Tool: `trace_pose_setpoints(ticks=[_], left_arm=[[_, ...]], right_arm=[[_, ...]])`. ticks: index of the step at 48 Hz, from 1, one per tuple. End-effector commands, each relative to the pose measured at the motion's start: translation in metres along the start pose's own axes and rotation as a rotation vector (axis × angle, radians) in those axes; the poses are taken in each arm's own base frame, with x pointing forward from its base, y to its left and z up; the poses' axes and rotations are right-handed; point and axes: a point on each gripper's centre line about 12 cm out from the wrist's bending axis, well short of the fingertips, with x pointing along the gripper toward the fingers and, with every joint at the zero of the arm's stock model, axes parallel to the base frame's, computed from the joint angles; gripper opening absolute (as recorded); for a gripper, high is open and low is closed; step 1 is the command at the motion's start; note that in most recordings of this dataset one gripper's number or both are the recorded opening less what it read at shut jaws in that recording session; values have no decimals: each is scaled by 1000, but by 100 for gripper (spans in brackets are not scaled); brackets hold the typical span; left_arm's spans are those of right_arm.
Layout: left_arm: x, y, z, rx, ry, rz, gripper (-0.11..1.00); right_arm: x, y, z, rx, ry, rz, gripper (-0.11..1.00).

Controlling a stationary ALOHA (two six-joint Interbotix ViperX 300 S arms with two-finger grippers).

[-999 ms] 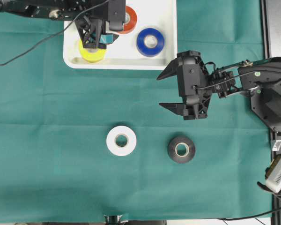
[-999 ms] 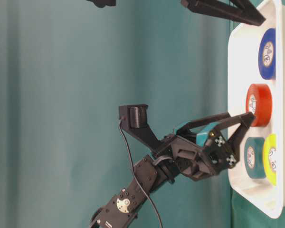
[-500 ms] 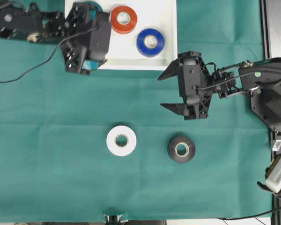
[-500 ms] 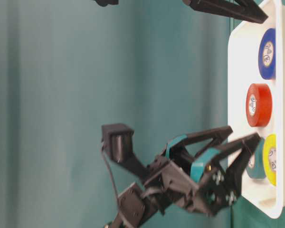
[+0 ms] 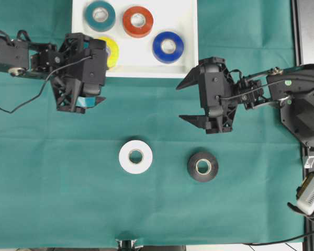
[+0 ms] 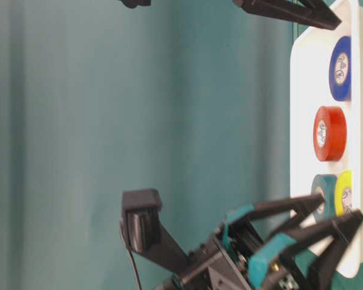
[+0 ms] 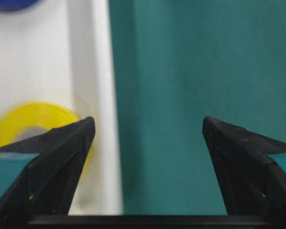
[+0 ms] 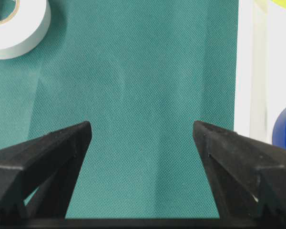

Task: Put the tape alternately from left to right into the white case.
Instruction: 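Open left gripper, release red roll, and withdraw left of tray, then move right gripper down to the black roll and grip its core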

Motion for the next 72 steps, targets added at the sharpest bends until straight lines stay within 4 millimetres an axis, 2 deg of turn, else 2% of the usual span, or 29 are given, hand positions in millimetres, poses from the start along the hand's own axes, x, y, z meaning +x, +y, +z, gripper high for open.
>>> trace_pose_setpoints(ticks=[1,15,30,46,72], left_arm=[[-11,-8,8,-12,-38,-10,97],[-17,-17,-2,-56,-29,-26,97],[-17,-17,-1,-58,-32,-26,97],[-17,-18,2,-56,-38,-27,97],[-17,-25,11,-39,-79,-38,97]], right_arm=[[-2,1,7,1,-28,7,74],[-2,1,7,1,-26,7,74],[-3,8,6,-12,-25,23,74],[-9,39,4,-71,-37,103,74],[-17,82,-25,-43,36,218,74]])
